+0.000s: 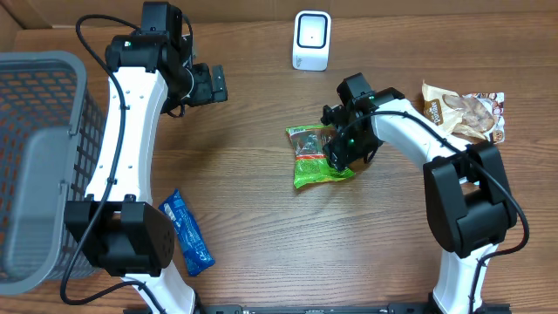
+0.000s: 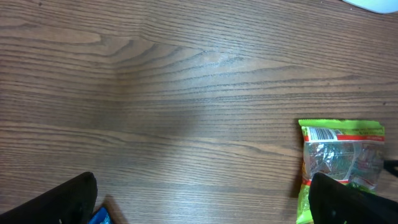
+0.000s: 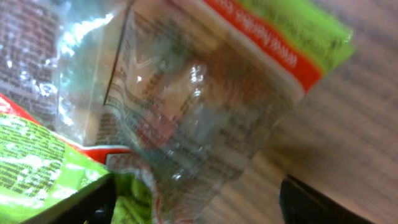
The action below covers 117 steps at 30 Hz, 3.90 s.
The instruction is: Scan the item barcode
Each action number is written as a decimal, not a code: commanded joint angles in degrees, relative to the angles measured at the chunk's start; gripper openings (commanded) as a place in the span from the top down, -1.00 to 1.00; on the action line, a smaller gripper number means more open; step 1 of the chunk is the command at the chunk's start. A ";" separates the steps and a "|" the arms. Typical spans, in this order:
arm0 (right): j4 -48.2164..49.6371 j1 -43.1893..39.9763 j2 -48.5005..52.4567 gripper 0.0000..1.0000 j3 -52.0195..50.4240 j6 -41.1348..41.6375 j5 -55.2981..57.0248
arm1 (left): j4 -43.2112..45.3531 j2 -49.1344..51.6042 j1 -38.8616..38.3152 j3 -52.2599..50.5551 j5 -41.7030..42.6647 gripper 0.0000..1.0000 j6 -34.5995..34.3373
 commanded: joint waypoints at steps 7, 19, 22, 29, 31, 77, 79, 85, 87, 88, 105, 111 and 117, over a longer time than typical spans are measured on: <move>6.16 -3.87 0.92 -0.81 0.87 16.17 -13.22 | 0.07 0.15 -0.11 0.70 0.39 -0.99 1.29; 17.55 -2.51 1.79 -0.74 -4.87 21.81 -13.88 | 0.07 0.15 -0.11 0.70 0.39 -0.99 1.27; 19.37 -2.51 2.01 -0.62 -6.75 21.77 -13.90 | 0.07 0.15 -0.11 0.70 0.39 -1.00 1.29; 21.53 -2.51 2.01 0.10 -11.65 21.59 -13.92 | 0.07 0.15 -0.11 0.70 0.39 -0.99 1.27; 21.24 -2.51 2.01 0.40 -12.20 21.64 -13.97 | 0.07 0.15 -0.11 0.70 0.39 -1.00 1.29; 16.81 -7.45 -42.64 0.92 -6.88 -5.16 -35.45 | 0.07 0.15 -0.11 0.70 0.39 -0.99 1.27; 16.81 -7.45 -42.66 0.92 -6.88 -7.67 -36.94 | 0.07 0.15 -0.11 0.70 0.39 -0.98 1.29; 17.33 -7.45 -42.60 0.92 -6.88 -9.35 -36.98 | 0.07 0.15 -0.13 0.70 0.42 -0.99 1.29; 17.40 -7.45 -42.32 0.92 -6.91 -8.83 -35.65 | 0.07 0.15 -0.11 0.70 0.39 -0.99 1.29; 17.40 -7.45 -42.03 0.92 -6.91 -7.23 -34.12 | 0.07 0.15 -0.09 0.70 0.39 -1.00 1.27; 33.38 3.10 -25.81 0.92 -7.15 -1.38 32.76 | 0.07 0.15 -0.11 0.70 0.39 -0.99 1.29; 49.81 4.83 -18.40 0.92 -7.15 -30.16 44.11 | 0.07 0.15 -0.11 0.70 0.39 -1.00 1.29; 65.96 4.48 -10.29 0.92 -7.15 -50.60 47.19 | 0.07 0.15 -0.11 0.70 0.39 -0.99 1.27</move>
